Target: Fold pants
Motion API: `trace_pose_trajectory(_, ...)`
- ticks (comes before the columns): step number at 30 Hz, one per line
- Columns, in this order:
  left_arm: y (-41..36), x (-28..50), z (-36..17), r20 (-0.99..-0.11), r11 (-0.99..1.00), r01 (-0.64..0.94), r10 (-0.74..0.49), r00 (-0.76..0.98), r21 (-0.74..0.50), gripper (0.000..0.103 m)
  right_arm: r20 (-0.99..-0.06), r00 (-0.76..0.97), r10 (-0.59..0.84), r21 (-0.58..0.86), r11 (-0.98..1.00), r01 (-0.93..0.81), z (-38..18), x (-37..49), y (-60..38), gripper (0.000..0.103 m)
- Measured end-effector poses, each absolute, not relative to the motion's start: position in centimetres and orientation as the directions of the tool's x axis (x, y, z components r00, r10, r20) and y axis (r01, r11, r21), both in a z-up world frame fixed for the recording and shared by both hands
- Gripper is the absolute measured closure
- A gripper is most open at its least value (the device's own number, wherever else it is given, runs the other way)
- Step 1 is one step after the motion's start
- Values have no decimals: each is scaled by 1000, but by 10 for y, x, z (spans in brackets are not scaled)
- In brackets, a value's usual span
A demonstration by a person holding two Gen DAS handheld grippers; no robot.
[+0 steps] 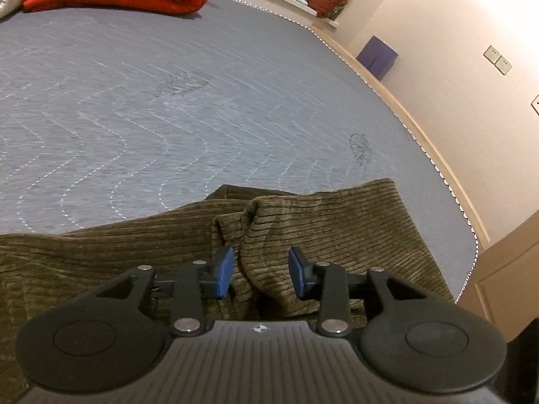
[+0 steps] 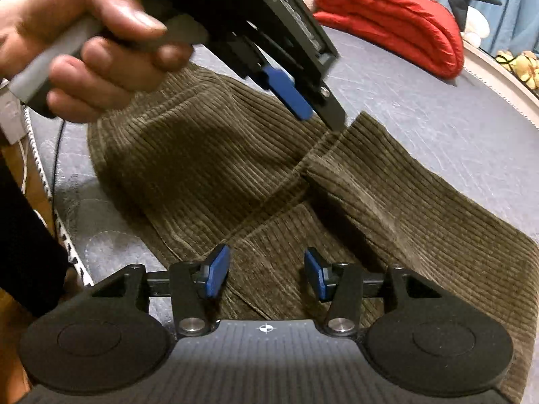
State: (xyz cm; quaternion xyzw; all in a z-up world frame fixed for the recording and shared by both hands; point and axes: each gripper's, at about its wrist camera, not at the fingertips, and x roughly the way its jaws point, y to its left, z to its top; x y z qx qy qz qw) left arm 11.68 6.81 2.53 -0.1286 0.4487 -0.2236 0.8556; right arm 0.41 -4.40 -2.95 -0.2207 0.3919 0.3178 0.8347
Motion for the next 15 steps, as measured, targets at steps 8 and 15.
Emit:
trace_pose_trajectory(8,52,134,16,-670,862,282,-505,544,-420,64,-816,445,367,-100,670,-736,-38,2,-43,66)
trace_pose_trajectory(15,37,139,10,-676,914,310,-402,617,-261,90,-781,450,433,-68,657,-751,-2,-6,-54,88)
